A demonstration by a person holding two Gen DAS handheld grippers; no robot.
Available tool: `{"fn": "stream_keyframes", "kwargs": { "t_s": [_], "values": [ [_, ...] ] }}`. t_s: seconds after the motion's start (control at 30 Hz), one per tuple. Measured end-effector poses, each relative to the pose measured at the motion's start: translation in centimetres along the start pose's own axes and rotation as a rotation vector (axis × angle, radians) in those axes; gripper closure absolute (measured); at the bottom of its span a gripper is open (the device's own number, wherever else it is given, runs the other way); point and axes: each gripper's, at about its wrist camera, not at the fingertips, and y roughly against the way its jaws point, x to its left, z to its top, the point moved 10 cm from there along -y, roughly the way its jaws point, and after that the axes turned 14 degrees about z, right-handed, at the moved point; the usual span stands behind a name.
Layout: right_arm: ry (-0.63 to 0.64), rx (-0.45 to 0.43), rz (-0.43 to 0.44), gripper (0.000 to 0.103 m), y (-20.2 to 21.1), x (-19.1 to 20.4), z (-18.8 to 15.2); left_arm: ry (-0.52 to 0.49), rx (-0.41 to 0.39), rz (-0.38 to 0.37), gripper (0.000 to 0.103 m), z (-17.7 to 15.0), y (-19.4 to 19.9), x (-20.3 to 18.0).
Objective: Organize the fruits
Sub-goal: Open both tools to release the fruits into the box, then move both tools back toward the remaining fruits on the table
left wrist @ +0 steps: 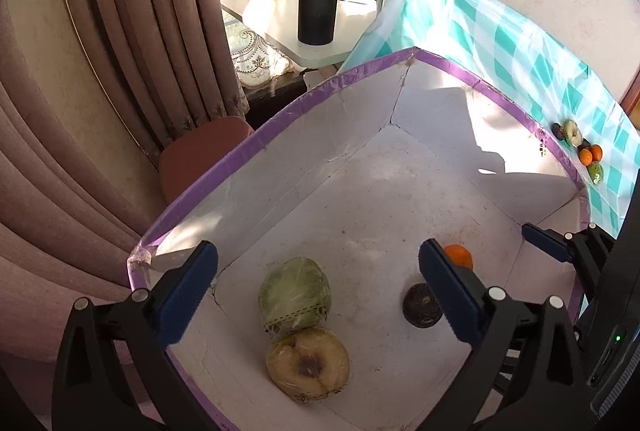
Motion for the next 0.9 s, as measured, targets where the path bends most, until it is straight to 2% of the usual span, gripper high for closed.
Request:
{"fn": "stream_keyframes", "kwargs": {
  "t_s": [0.13, 0.27, 0.4, 0.47, 0.53, 0.6, 0.67, 0.83, 0.9],
  "values": [
    [-0.051, -0.110, 0.063, 0.035, 1.4, -0.1, 0.8, -0.024, -0.089, 0.039, 0.002, 0.8, 2.5, -1.0],
    [-0.129, -0.262, 0.099, 0.034, 4.6, -1.8, 1.4, 0.023, -0.243, 0.083, 0.002, 2.3, 6.8, -1.6],
    [-0.249, -0.472, 0.070, 0.018, 9.5, -6.9, 0.3, 0.082, -0.440, -0.010, 0.002, 3.5, 13.1, -3.7],
    [-0.351, -0.541, 0.059, 0.017, 11.2, -10.5, -1.4, 0.083, -0.535, -0.096, 0.002, 3.4, 15.9, -6.1],
    [-0.452, -0.568, 0.036, 0.017, 11.9, -14.1, -3.9, 0.055, -0.583, -0.151, 0.002, 3.1, 17.7, -9.1],
    [-0.549, -0.559, -0.015, 0.017, 11.8, -17.7, -6.9, 0.001, -0.579, -0.199, 0.002, 2.4, 18.3, -13.0],
    [-0.631, -0.550, -0.068, 0.017, 11.7, -21.0, -10.1, -0.070, -0.536, -0.251, 0.002, 1.3, 17.9, -17.5],
    [-0.759, -0.461, -0.233, 0.017, 10.1, -28.4, -18.3, -0.234, -0.404, -0.321, 0.002, -2.2, 13.6, -28.9],
    [-0.805, -0.411, -0.278, 0.017, 9.2, -31.2, -20.7, -0.267, -0.356, -0.336, 0.002, -3.1, 11.3, -32.7]
  ]
}}
